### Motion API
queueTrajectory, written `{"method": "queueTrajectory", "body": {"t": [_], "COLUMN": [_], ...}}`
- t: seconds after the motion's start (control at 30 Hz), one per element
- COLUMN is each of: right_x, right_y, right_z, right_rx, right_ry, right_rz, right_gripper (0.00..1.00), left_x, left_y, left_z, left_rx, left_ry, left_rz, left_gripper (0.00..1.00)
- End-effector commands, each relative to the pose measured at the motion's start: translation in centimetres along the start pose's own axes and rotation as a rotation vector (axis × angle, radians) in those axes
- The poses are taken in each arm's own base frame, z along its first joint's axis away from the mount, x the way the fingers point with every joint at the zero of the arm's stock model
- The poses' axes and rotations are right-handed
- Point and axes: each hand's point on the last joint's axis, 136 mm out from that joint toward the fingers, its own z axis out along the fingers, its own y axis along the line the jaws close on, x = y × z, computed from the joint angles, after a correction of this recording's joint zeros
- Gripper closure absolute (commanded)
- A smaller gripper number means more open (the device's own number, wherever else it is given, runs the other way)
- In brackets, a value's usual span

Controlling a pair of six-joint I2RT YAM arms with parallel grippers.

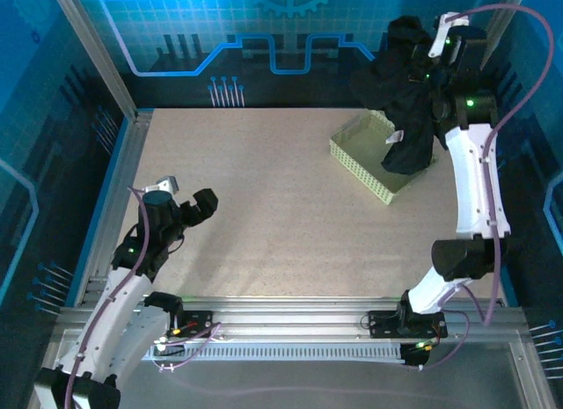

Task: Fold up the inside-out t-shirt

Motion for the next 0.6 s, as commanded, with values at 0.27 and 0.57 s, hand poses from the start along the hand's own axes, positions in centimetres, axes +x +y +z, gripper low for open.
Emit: {"method": "queueTrajectory", "body": {"t": [0.27, 0.57], "right_x": [-1.3, 7.0], "right_y": [12.2, 20.7], "right_z": [-9.1, -12.0], "right_rx": [-0.361, -0.597], "right_ry": [-0.107, 0.069], "right_rz": [-0.18, -0.195], "right_gripper": [1.0, 1.0], "left_x": [0.1, -0.1], "left_y": [0.0, 0.2], "left_z": [-1.7, -2.1], "left_rx": [0.005, -0.004], "left_ry": [-0.012, -0.029], "left_rz": [0.01, 0.011], "left_gripper": [0.01, 0.01]}}
